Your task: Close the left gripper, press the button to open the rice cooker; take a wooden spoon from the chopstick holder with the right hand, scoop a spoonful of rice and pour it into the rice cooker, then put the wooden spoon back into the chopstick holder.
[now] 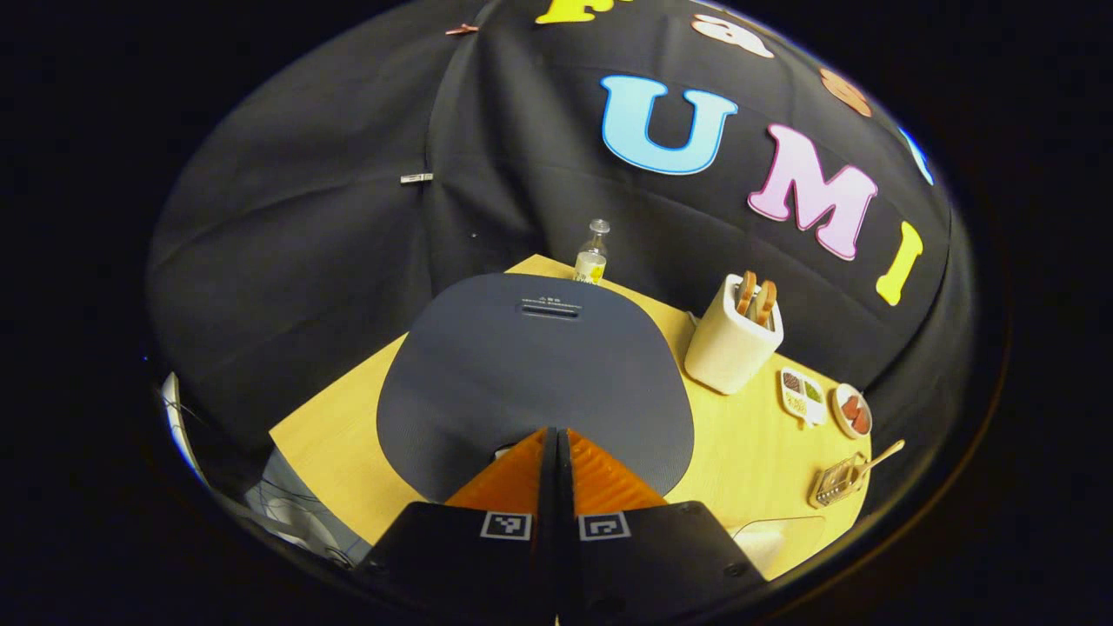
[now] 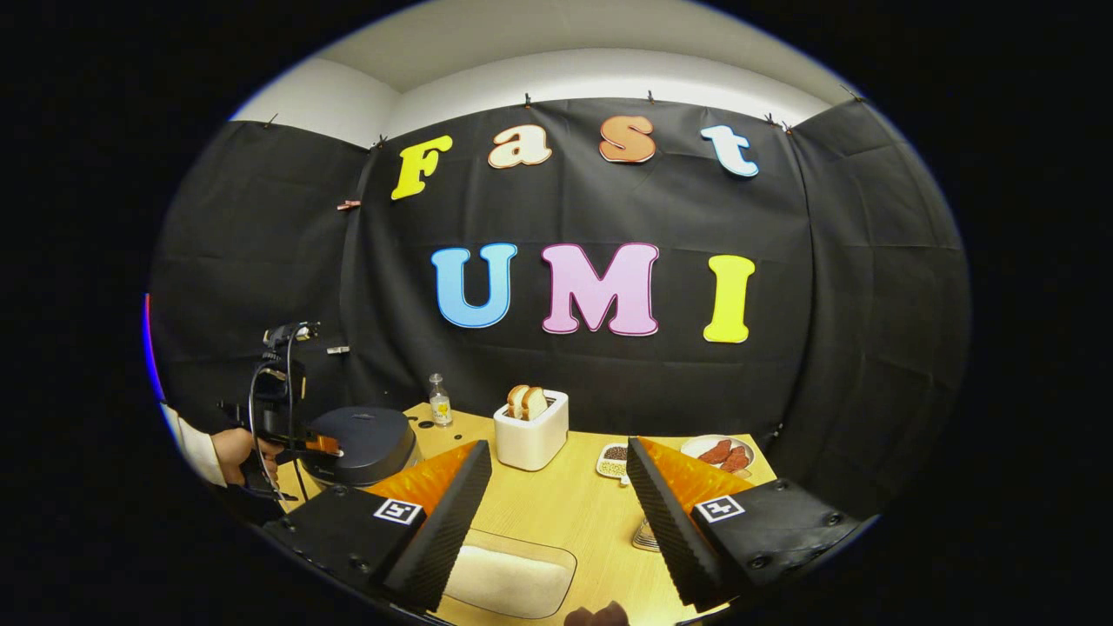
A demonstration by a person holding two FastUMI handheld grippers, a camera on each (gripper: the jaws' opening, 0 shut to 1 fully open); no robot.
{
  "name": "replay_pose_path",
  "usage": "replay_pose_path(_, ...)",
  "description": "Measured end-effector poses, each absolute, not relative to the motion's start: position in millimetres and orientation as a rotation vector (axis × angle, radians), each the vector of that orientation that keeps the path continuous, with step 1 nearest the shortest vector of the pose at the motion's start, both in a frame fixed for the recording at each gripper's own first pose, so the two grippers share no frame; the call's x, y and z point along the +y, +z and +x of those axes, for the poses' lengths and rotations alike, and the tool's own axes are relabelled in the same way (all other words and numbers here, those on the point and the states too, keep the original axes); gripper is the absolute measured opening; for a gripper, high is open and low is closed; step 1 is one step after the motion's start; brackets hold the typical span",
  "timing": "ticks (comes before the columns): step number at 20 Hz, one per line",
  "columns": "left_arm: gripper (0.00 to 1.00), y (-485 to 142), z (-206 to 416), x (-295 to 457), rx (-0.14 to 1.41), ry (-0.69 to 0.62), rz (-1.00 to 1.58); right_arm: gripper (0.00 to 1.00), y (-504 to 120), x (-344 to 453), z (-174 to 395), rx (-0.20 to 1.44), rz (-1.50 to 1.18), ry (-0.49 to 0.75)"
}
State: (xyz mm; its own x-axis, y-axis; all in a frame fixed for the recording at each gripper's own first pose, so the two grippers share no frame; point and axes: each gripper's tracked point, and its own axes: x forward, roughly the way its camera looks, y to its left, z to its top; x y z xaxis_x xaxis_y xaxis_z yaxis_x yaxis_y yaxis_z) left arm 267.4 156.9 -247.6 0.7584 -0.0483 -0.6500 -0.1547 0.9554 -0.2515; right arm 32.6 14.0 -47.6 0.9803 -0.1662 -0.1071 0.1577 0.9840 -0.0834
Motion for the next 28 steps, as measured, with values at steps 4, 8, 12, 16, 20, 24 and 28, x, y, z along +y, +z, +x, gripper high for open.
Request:
replay_pose_path(4,0.06,-201.6,272.3,171.3,0.537,0.088,-0.325,0.98,-51.4,16.8,39.9,0.122,-0.076,-0.152)
replay_pose_path(8,0.05,-122.9,263.7,179.1,0.285,0.078,-0.168,0.98,-51.9,10.5,46.5,0.125,-0.068,-0.166)
replay_pose_path(12,0.07,-82.0,235.9,152.9,0.185,0.015,-0.127,0.98,-57.2,-9.5,48.7,0.131,-0.035,-0.209)
replay_pose_path(16,0.17,-64.4,199.1,125.6,0.124,-0.052,-0.161,0.98,-68.6,-52.5,50.5,0.147,0.007,-0.292)
replay_pose_path(20,0.6,-55.4,165.3,120.9,0.096,-0.024,-0.153,0.98,-96.2,-100.1,53.7,0.189,0.071,-0.358)
replay_pose_path(24,0.75,-55.9,135.0,114.5,0.097,0.016,-0.18,0.98,-135.1,-159.5,58.1,0.238,0.137,-0.442)
replay_pose_path(28,0.8,-67.0,115.5,107.5,0.123,0.041,-0.189,0.98,-176.6,-219.4,71.2,0.275,0.198,-0.521)
